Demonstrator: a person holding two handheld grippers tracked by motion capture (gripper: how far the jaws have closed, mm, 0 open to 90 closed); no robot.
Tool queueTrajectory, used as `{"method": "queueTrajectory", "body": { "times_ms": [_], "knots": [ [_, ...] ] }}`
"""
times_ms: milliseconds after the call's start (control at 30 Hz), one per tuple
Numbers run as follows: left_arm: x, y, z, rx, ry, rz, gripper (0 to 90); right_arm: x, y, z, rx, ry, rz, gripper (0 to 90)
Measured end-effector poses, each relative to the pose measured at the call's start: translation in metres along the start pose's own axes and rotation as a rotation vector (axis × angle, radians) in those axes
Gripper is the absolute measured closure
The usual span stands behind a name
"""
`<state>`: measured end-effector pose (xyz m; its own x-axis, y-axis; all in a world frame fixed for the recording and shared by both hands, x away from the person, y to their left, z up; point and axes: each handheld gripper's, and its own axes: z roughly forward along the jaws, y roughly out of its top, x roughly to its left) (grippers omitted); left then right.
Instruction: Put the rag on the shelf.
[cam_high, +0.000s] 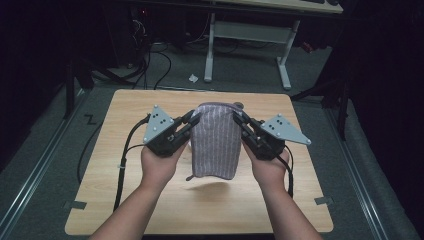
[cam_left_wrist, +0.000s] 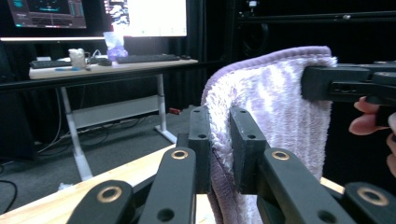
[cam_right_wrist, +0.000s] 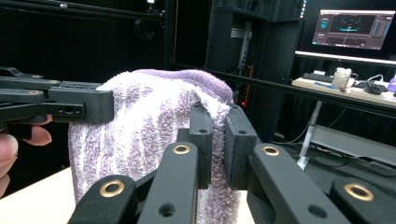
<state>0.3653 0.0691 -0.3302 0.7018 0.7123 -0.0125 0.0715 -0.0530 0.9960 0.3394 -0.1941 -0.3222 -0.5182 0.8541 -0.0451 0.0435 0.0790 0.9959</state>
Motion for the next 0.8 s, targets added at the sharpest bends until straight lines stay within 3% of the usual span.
{"method": "queueTrajectory", "body": {
  "times_ms": [133,533,767,800],
  "knots": [
    [0.004,-0.001,0.006,0.004,0.005,0.025,80.0,-0.005,0.0,0.006,-0.001,-0.011,0.003,84.0],
    [0.025,0.004,0.039,0.006,0.063,-0.001,80.3,-0.018,0.004,0.034,0.003,-0.062,-0.011,83.9],
    [0.035,0.009,0.055,0.039,0.095,0.053,80.3,-0.028,0.008,0.051,0.007,-0.062,-0.005,83.9],
    [0.036,0.011,0.057,0.04,0.102,0.079,80.3,-0.03,0.009,0.052,0.006,-0.057,0.001,83.9]
  ]
}}
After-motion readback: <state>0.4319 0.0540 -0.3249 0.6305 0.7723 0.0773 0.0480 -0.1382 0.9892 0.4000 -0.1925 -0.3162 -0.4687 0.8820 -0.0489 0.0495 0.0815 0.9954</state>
